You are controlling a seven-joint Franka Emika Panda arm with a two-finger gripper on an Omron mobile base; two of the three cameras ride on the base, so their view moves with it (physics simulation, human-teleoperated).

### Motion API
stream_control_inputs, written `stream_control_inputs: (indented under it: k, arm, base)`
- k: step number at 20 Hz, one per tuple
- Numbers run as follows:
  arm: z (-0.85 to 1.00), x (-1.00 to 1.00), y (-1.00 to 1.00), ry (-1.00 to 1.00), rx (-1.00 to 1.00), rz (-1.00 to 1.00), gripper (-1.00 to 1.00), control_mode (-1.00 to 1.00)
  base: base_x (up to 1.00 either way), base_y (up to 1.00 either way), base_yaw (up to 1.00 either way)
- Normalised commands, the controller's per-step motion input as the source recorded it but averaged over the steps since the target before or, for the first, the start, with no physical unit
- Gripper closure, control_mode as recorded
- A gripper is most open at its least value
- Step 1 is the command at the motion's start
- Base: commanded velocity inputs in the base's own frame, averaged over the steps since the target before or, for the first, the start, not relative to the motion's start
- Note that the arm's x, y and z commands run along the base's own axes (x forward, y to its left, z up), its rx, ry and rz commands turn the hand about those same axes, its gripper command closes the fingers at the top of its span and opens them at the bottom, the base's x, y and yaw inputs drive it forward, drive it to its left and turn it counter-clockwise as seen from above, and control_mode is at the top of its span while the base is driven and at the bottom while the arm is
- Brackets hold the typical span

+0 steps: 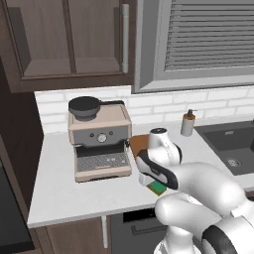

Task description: Pick up the sponge from the counter and clean the cutting board by briefly scrubbing or pressing down on the cutting board. Once finished, release the sponge.

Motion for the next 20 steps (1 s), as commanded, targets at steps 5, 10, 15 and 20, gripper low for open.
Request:
stream_control_inputs:
  k: [5, 10, 15, 20]
  arm:
    - [-0.34, 0.00, 0.00, 0.00, 0.00, 0.00, -1.00, -1.00]
    - [-0.38, 0.00, 0.00, 0.00, 0.00, 0.00, -1.00, -1.00]
    - [-0.41, 0.00, 0.00, 0.00, 0.00, 0.00, -1.00, -1.00]
    - [-0.37, 0.00, 0.00, 0.00, 0.00, 0.00, 1.00, -1.00]
  base:
    - [0.00, 0.00, 0.00]
    - [0.00, 0.00, 0.00]
    - [0.00, 0.00, 0.00]
    - [0.00, 0.00, 0.00]
